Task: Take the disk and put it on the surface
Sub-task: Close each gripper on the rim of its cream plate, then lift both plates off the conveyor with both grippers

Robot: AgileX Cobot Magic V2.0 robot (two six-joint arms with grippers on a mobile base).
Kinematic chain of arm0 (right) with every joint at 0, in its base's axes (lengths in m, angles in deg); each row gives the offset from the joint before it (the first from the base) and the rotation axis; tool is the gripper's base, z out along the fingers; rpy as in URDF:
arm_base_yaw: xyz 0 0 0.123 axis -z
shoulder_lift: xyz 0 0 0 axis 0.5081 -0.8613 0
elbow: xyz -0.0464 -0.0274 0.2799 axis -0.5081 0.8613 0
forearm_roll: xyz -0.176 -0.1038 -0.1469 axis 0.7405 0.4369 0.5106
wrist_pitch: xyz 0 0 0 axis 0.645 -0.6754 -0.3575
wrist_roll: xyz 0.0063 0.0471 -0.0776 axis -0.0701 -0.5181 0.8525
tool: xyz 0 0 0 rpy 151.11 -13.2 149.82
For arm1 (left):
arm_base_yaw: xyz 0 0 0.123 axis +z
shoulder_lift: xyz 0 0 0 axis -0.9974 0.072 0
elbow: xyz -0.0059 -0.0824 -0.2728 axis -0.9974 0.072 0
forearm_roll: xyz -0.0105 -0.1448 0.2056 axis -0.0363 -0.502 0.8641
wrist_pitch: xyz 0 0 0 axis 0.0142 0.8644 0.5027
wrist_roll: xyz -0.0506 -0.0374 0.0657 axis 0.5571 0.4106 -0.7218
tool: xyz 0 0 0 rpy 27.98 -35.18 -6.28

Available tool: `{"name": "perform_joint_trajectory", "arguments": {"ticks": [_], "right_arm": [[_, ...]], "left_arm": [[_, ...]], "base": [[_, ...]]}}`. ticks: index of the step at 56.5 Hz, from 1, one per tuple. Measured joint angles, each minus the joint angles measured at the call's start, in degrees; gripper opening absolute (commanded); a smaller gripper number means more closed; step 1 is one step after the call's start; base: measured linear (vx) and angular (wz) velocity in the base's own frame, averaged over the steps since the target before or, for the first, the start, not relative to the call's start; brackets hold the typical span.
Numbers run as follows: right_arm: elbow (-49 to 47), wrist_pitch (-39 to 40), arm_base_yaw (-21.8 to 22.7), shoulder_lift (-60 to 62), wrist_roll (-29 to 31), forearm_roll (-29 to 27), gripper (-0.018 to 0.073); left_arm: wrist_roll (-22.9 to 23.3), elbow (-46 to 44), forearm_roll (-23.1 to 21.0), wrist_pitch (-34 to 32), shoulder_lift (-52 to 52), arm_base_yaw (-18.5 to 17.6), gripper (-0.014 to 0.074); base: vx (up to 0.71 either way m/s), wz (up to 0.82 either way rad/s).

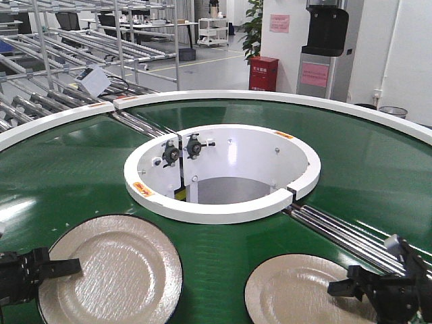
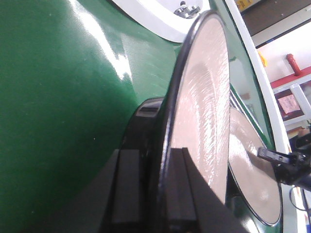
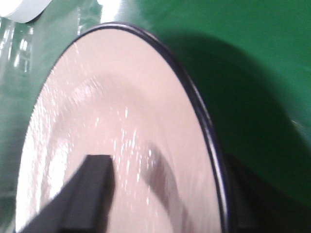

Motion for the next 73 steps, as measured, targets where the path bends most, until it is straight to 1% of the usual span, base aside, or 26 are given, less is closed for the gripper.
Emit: {"name": "perform_joint_trajectory", "arguments": {"ticks": [2, 3, 4, 9, 14, 23, 31, 36, 43, 49, 55, 63, 73], "right_arm": [[-0.52, 0.27, -0.42, -0.45, 0.0, -0.77, 0.0092], [-0.72, 0.34, -0.53, -0.57, 0.0, -1.05, 0.0027], [-0.94, 0.4, -0.62, -0.65, 0.0, -1.49, -0.0015], [-1.47, -2.41, -0.81, -0.72, -0.78, -3.25, -0.0015], [-1.63, -2.54, -0.98, -0.66, -1.11, -4.27, -0.0009], [-1.38, -4.02, -0.98, 0.2, -1.55, -6.13, -0.0009], [-1.25, -5.93, -0.98, 4.79, -4.26, -8.1, -0.0009], [-1.25, -6.56, -0.98, 8.97, -6.46, -8.29, -0.0009], [-1.25, -7.21, -0.98, 15.25, -10.57, -8.29, -0.0009], [-1.14, -7.47, -0.98, 20.34, -13.89, -8.29, -0.0009], [-1.14, -7.0, -0.98, 24.67, -15.64, -8.29, -0.0009], [-1.14, -5.37, -0.98, 28.45, -17.6, -8.24, -0.0009], [-1.08, -4.65, -0.98, 29.41, -18.12, -8.19, -0.0009]], "left_arm": [[0.22, 0.0, 0.0, -0.05, 0.0, 0.0, -0.0009], [0.31, 0.0, 0.0, -0.14, 0.0, 0.0, -0.0009], [0.53, 0.0, 0.0, -0.25, 0.0, 0.0, -0.0009], [1.35, 0.0, 0.0, -0.94, 0.0, 0.0, -0.0009], [2.52, 0.0, 0.0, -1.29, 0.0, 0.0, -0.0009], [7.36, 0.0, 0.0, -0.57, 0.0, 0.0, -0.0009], [10.94, 0.06, 0.26, 0.17, -1.35, 0.0, -0.0009], [13.4, -0.33, 0.61, 0.17, -3.39, 0.0, -0.0009], [17.02, -3.34, 1.19, 0.23, -6.71, 0.0, -0.0009], [21.44, -7.12, 1.15, 0.23, -9.97, 0.0, -0.0009], [26.02, -10.23, 0.84, 0.73, -12.45, 0.0, -0.0008], [29.44, -10.66, 0.93, 0.41, -14.29, 0.0, -0.0008], [31.85, -10.66, 1.36, -0.78, -14.36, 0.0, -0.0008]], "base": [[0.0, 0.0], [0.0, 0.0], [0.0, 0.0], [0.0, 0.0], [0.0, 0.0], [0.0, 0.0], [0.0, 0.0], [0.0, 0.0], [0.0, 0.0], [0.0, 0.0], [0.0, 0.0], [0.0, 0.0], [0.0, 0.0]]}}
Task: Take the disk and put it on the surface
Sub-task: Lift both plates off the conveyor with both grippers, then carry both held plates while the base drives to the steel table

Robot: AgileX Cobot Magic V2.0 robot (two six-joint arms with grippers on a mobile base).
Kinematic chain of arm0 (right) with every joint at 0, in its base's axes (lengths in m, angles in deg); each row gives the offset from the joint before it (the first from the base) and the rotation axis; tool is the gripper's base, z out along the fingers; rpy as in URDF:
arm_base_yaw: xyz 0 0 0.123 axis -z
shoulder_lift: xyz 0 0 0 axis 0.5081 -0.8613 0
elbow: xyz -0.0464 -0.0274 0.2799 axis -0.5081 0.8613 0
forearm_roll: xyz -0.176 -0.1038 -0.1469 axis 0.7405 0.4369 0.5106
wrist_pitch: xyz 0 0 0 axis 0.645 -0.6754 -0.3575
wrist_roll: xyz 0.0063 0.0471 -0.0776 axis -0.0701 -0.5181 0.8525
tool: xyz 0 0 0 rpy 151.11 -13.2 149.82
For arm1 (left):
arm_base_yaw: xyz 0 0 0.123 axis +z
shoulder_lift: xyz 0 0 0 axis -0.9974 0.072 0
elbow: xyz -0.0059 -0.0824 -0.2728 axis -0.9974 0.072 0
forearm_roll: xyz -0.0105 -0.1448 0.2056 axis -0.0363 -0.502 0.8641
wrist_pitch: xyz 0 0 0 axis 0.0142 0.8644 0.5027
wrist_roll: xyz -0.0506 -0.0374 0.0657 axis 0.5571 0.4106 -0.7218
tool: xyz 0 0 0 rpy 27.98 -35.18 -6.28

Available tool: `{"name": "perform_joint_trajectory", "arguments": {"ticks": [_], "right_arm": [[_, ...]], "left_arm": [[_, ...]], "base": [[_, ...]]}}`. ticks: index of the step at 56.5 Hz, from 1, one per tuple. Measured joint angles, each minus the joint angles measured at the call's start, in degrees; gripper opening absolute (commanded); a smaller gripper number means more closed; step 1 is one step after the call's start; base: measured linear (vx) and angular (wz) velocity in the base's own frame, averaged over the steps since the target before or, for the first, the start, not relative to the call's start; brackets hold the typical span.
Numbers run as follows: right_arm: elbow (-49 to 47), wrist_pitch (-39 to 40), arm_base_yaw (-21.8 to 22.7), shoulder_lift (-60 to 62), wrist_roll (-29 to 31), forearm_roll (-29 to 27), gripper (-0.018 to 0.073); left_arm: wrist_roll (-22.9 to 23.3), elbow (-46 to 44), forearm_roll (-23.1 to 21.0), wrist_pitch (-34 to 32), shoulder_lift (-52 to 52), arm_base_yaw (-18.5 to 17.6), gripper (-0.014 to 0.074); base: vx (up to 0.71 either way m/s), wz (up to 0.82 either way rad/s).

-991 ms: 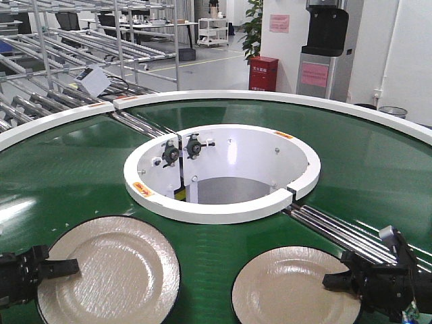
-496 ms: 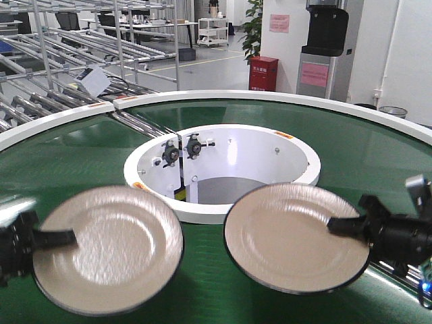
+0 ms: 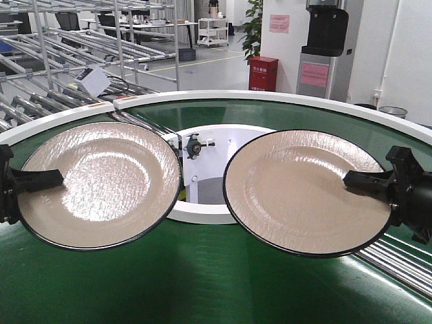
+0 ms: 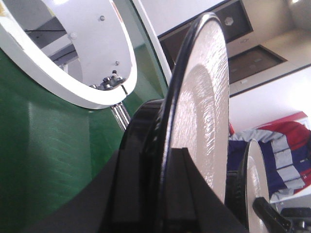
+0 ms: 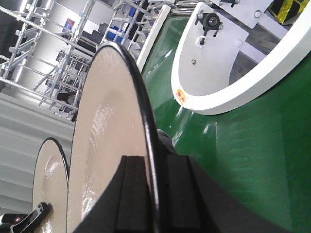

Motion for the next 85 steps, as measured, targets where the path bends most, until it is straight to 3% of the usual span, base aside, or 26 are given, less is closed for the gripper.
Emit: {"name": "perform_joint_trajectory", "arguments": {"ticks": [63, 85], "right_arm": [[0.04, 0.29, 0.0, 0.0, -0.05, 0.15, -0.0009], [0.04, 0.86, -0.24, -0.66, -0.05, 0.27, -0.0009]], "left_arm": [[0.47, 0.0, 0.06, -0.35, 0.0, 0.0, -0.0008], [0.47, 0.0, 0.2, -0.63, 0.0, 0.0, -0.0008]], "base": [[-0.01, 0.0], [-0.14, -0.36]]}}
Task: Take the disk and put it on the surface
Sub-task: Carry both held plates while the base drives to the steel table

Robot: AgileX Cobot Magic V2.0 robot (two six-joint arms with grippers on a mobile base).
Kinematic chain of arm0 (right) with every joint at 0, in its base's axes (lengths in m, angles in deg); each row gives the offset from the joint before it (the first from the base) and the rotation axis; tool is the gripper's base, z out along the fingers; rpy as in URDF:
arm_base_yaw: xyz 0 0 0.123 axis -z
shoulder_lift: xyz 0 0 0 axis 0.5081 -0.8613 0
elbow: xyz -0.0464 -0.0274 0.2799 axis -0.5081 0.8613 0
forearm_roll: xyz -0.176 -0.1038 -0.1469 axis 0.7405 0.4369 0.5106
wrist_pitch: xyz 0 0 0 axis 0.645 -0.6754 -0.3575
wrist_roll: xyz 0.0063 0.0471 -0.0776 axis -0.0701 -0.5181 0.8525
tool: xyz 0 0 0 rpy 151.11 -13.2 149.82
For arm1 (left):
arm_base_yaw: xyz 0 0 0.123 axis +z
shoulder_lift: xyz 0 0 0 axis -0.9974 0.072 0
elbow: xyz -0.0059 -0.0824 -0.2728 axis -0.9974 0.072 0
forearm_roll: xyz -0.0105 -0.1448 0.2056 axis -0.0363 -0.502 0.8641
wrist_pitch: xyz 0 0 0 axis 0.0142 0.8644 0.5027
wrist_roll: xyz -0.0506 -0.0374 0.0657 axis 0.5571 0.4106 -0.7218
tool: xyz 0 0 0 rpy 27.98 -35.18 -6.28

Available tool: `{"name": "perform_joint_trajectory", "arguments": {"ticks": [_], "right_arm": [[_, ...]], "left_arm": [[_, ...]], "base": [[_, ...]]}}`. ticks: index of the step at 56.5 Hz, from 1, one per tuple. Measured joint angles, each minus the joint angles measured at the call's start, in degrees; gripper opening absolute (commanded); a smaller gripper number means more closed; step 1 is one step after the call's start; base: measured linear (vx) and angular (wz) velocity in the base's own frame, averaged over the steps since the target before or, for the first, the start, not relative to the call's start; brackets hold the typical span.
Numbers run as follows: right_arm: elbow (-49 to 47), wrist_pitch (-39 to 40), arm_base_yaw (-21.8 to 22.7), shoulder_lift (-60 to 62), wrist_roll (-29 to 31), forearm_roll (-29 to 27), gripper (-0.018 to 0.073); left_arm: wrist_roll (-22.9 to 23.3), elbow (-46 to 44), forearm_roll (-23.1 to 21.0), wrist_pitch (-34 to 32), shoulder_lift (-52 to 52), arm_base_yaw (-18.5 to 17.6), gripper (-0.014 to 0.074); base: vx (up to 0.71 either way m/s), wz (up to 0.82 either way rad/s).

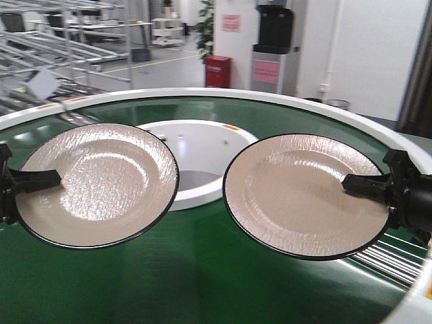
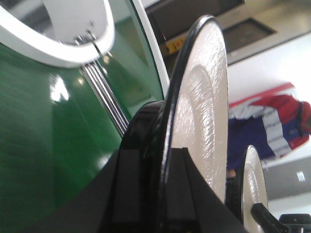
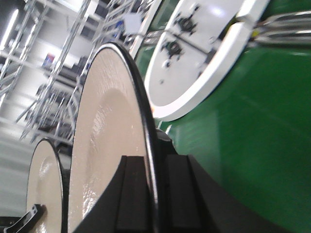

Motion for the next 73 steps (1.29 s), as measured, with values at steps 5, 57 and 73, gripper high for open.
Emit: {"name": "perform_joint_trajectory", "arguments": {"ticks": [5, 57, 73], "right_arm": [[0.0, 0.23, 0.0, 0.0, 0.0, 0.06, -0.0009], [0.0, 0.3, 0.0, 0.0, 0.0, 0.06, -0.0009], [0.0, 0.3, 0.0, 0.0, 0.0, 0.06, -0.0009]], "left_arm": [[0.0, 0.0, 0.0, 0.12, 0.0, 0.0, -0.0008], [0.01, 0.0, 0.12, 0.55, 0.0, 0.0, -0.0008], [0.01, 0.0, 0.12, 0.55, 0.0, 0.0, -0.0008]], "base": [[-0.17, -0.57], [-0.14, -0.53], [-0.06, -0.57]]}}
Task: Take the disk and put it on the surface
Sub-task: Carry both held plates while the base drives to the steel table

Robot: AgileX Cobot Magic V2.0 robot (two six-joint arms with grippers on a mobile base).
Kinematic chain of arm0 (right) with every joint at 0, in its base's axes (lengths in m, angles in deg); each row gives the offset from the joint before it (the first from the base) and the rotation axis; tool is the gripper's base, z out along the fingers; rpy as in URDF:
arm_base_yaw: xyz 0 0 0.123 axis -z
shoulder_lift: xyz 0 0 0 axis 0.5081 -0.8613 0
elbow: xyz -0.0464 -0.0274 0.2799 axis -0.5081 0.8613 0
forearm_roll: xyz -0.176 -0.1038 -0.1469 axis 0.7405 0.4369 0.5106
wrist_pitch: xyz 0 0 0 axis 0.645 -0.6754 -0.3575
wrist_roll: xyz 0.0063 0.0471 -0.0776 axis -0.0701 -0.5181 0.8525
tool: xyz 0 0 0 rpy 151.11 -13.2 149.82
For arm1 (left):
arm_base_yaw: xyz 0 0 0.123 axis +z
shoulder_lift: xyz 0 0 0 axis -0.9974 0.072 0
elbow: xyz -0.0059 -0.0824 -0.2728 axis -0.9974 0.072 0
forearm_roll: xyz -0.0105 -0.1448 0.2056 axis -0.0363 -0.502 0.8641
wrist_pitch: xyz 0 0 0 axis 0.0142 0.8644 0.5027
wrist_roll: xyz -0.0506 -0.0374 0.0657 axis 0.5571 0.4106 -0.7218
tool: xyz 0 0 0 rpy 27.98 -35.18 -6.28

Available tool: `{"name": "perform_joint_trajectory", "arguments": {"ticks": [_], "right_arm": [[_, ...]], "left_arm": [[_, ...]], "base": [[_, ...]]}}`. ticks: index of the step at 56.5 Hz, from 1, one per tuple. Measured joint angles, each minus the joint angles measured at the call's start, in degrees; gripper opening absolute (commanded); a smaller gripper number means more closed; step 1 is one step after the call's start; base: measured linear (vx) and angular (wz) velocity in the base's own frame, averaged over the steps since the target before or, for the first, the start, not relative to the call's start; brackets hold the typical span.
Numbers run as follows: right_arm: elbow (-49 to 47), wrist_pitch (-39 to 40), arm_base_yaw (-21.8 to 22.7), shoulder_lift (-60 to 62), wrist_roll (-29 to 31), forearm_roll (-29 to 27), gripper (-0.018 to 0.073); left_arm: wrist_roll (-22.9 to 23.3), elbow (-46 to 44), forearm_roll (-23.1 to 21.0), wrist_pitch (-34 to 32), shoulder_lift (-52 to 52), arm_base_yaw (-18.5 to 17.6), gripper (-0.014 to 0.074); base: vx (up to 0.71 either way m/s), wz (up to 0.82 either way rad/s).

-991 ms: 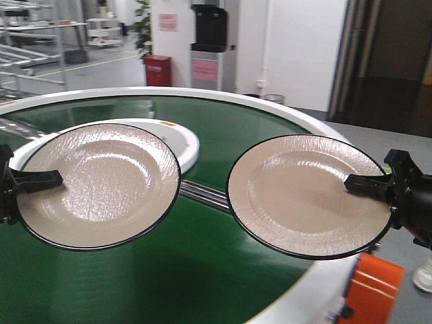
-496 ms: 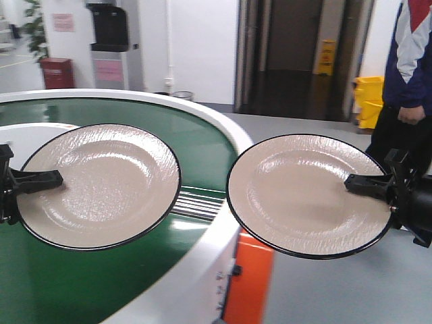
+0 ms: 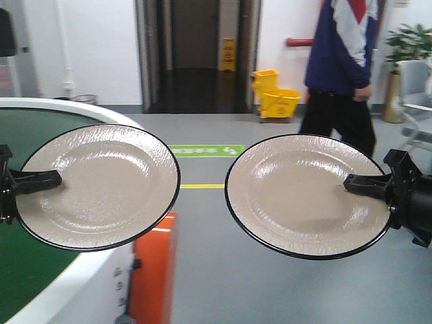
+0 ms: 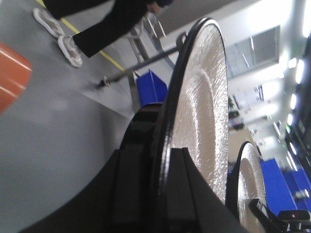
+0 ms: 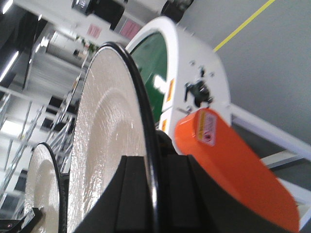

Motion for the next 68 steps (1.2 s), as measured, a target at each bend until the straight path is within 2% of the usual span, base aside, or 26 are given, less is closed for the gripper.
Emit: {"name": "perform_joint_trajectory", "arguments": {"ticks": [34, 68], "right_arm": [[0.0, 0.01, 0.0, 0.0, 0.0, 0.0, -0.0009], [0.0, -0.04, 0.0, 0.0, 0.0, 0.0, -0.0009]], "left_arm": [[0.0, 0.0, 0.0, 0.1, 0.0, 0.0, -0.0008], [0.0, 0.0, 0.0, 0.1, 0.0, 0.0, -0.0008]], "base": [[0.09, -0.45], [0.26, -0.32]]}}
